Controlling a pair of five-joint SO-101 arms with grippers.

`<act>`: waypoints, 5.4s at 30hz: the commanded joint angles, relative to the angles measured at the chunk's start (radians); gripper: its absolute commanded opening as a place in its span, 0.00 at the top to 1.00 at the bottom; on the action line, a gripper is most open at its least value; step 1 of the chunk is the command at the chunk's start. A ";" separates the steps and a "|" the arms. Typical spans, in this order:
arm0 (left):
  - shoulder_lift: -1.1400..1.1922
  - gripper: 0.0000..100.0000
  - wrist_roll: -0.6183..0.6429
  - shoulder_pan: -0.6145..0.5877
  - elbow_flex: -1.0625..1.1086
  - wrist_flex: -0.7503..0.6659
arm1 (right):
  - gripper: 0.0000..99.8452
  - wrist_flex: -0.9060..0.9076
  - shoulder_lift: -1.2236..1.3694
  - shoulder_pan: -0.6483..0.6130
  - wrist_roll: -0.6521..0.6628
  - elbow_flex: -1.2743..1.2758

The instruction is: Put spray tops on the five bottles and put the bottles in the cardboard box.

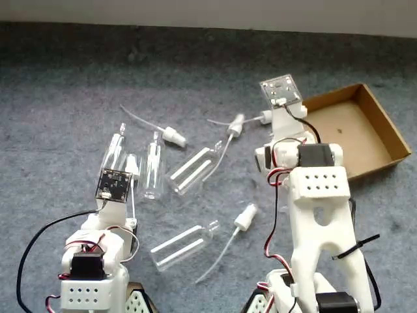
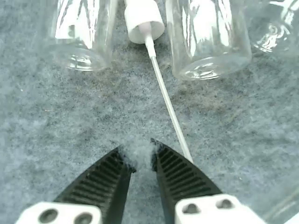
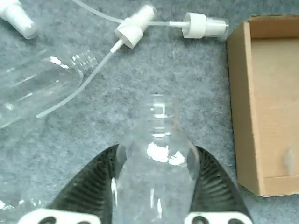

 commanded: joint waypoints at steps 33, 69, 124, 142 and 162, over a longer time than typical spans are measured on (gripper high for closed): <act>-0.008 0.99 -0.502 -0.091 -0.088 -0.017 | 0.92 -0.225 -0.748 -0.035 -0.173 0.490; 0.969 0.99 -0.345 0.453 -1.015 0.163 | 0.92 -0.208 -1.081 0.292 -0.167 0.662; 1.787 0.79 0.396 0.937 -1.144 -0.480 | 0.92 -0.246 -1.076 0.463 -0.164 0.665; 1.870 0.83 0.394 0.941 -1.168 -0.531 | 0.92 -0.248 -1.081 0.456 -0.164 0.707; 1.859 0.99 0.399 0.947 -1.164 -0.529 | 0.92 -0.314 -1.078 0.455 -0.164 0.719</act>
